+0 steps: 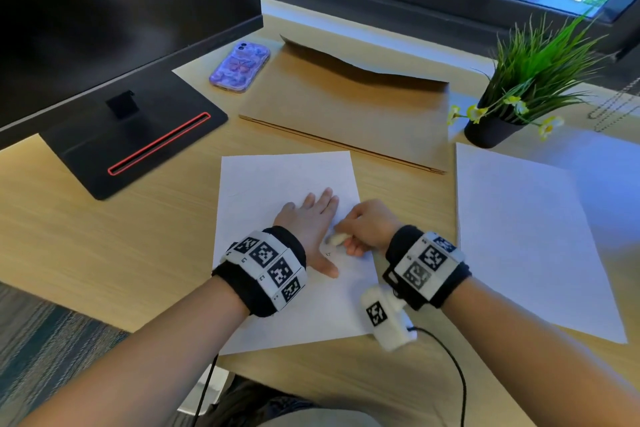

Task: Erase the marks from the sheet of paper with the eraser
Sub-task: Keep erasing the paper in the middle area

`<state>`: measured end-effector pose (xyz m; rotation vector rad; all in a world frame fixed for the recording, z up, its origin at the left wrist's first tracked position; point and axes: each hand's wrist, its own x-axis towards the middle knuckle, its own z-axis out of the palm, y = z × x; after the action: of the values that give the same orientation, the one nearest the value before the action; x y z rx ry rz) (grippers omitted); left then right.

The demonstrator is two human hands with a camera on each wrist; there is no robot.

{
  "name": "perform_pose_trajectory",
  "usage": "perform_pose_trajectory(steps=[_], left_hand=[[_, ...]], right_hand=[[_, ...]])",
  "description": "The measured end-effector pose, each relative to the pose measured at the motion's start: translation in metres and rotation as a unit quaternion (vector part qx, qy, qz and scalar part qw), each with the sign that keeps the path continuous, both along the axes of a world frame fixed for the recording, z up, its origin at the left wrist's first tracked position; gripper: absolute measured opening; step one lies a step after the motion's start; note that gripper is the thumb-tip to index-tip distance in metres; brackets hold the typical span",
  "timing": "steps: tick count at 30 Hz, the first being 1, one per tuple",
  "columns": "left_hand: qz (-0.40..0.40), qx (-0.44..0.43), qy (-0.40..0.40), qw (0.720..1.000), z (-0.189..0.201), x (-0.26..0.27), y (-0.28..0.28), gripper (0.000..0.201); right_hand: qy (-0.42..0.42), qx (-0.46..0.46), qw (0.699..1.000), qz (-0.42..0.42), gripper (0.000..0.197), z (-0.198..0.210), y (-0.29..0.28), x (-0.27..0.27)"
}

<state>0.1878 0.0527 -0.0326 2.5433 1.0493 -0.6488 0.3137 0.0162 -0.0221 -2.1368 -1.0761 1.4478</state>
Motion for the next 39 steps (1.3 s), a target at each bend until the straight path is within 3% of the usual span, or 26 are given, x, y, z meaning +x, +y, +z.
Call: perform_pose_trajectory(steps=[4,11,19,24,28,33,39], left_hand=[[0.005,-0.004,-0.003,1.000,-0.002,-0.001,0.001,0.120],[0.001,-0.008,-0.005,1.000,-0.002,-0.001,0.000,0.124],[0.005,-0.026,-0.015,1.000,-0.001,-0.003,0.001,0.119],[0.026,-0.014,-0.043,0.999,0.012,-0.010,0.021,0.099],[0.046,-0.010,0.019,0.999,0.007,-0.014,0.030,0.117],[0.054,-0.049,0.049,0.996,0.003,-0.013,0.027,0.126],[0.063,-0.052,0.057,0.995,0.000,-0.012,0.025,0.130]], right_hand=[[-0.025,0.045,0.995,-0.090,0.018,0.001,0.016,0.012],[0.035,-0.025,0.998,0.040,0.018,0.001,-0.014,-0.006],[0.038,0.059,0.988,-0.138,0.019,-0.009,0.016,0.012],[0.068,0.025,0.996,-0.046,0.018,-0.001,0.001,0.014],[0.073,0.011,0.997,-0.006,0.018,0.002,-0.010,0.009],[0.065,-0.024,0.991,0.113,0.004,0.002,-0.019,-0.004],[0.045,0.037,0.997,-0.040,0.007,0.004,0.002,0.009]])
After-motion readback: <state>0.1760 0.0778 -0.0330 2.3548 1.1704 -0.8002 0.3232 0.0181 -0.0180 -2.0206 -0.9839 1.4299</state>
